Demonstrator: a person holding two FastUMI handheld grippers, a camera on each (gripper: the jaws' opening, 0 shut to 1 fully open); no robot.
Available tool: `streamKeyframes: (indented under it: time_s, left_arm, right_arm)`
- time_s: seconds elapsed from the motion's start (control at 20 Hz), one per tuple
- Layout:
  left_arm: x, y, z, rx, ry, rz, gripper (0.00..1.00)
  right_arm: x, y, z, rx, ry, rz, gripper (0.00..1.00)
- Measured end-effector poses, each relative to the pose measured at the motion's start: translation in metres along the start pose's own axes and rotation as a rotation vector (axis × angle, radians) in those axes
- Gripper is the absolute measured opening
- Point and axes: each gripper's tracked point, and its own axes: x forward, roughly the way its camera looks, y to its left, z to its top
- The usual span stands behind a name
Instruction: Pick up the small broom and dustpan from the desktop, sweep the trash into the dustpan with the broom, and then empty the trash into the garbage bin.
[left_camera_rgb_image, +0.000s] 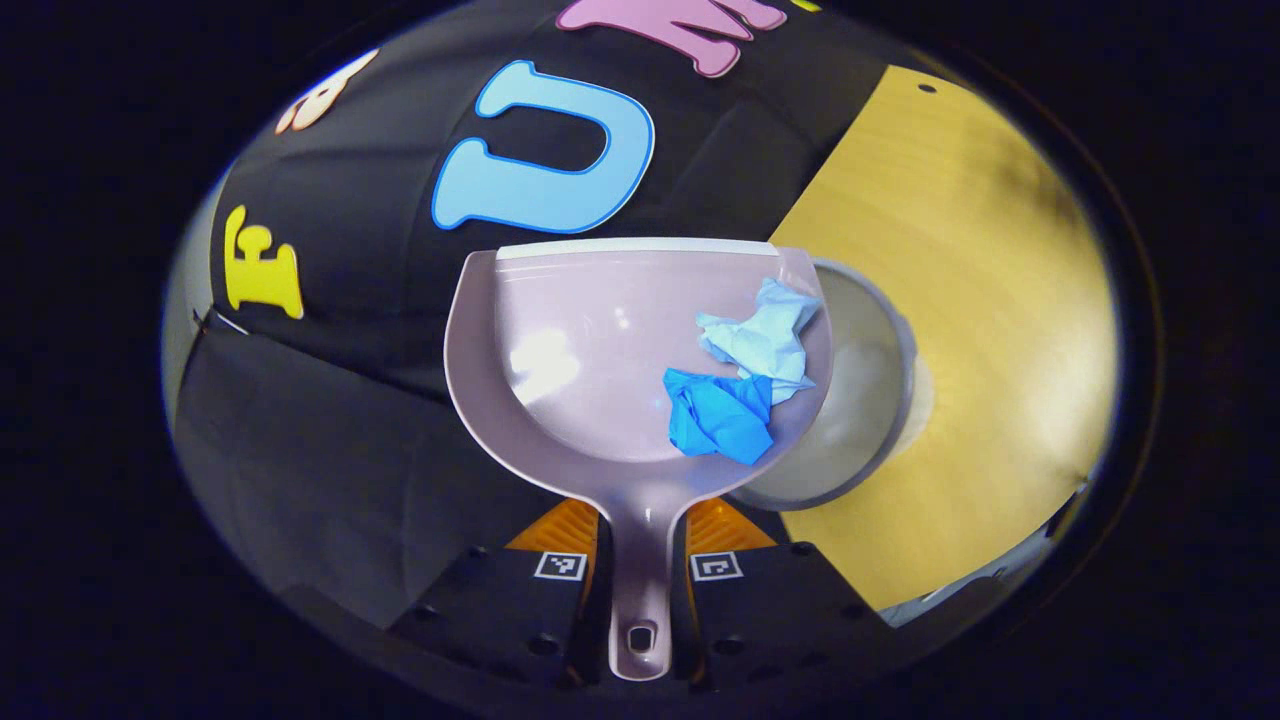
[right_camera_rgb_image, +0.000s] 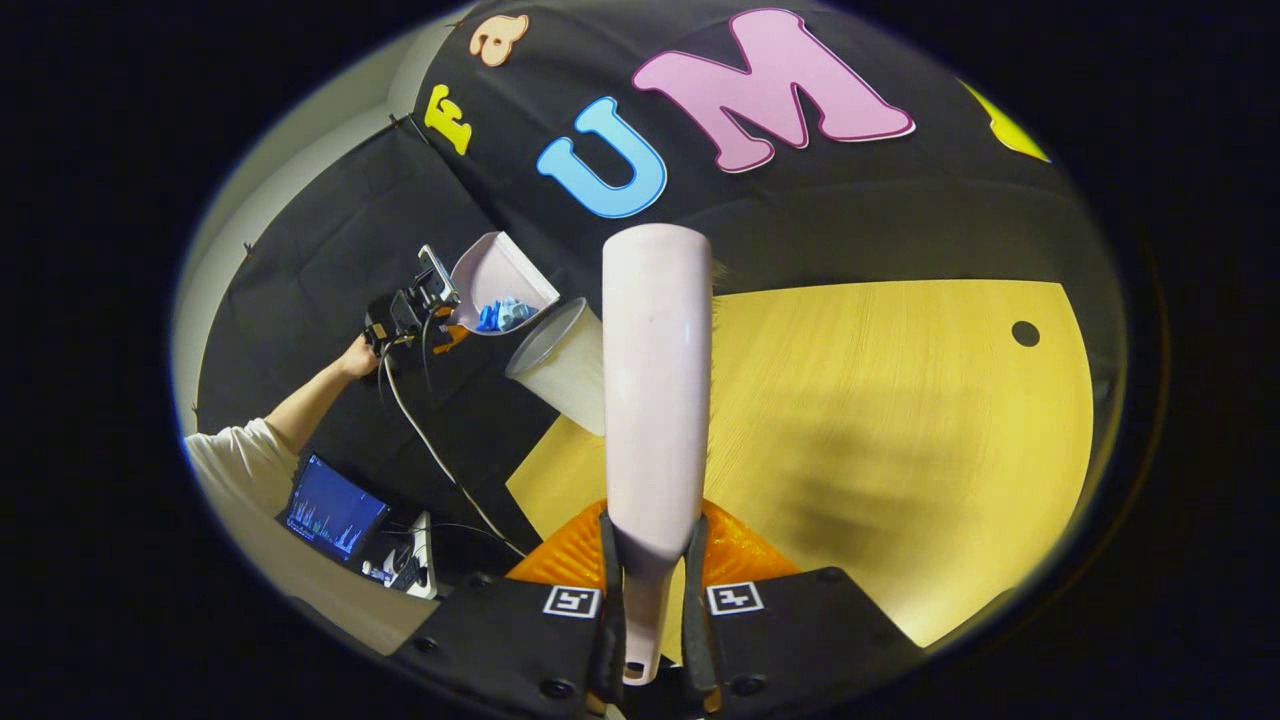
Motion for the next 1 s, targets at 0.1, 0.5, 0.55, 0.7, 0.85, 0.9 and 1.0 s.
streamKeyframes:
  time_s: [0.1, 0.5, 0.55, 0.7, 0.85, 0.9, 1.0]
  left_arm:
    - [0.007, 0.014, -0.005, 0.139, 0.026, 0.076, 0.22]
    - [-0.004, 0.032, 0.011, 0.521, 0.024, 0.352, 0.23]
    - [-0.006, 0.033, 0.014, 0.552, 0.012, 0.379, 0.23]
    - [-0.011, 0.031, 0.018, 0.575, -0.008, 0.416, 0.22]
    - [-0.012, 0.028, 0.014, 0.448, -0.02, 0.343, 0.22]
    - [-0.015, 0.027, 0.013, 0.397, -0.028, 0.318, 0.21]
    - [-0.017, 0.014, 0.012, 0.25, -0.036, 0.229, 0.21]
  right_arm:
    - [0.0, 0.0, -0.003, -0.001, -0.002, 0.016, 0.24]
    - [0.001, 0.004, -0.016, 0.006, 0.025, 0.019, 0.24]
    - [0.0, 0.004, -0.018, 0.006, 0.028, 0.019, 0.24]
    - [0.001, 0.004, -0.019, -0.001, 0.033, 0.013, 0.24]
    - [0.002, 0.005, -0.02, -0.01, 0.045, 0.001, 0.24]
    - [0.003, 0.005, -0.02, -0.011, 0.05, 0.002, 0.24]
    - [0.004, 0.006, -0.019, -0.009, 0.049, 0.002, 0.24]
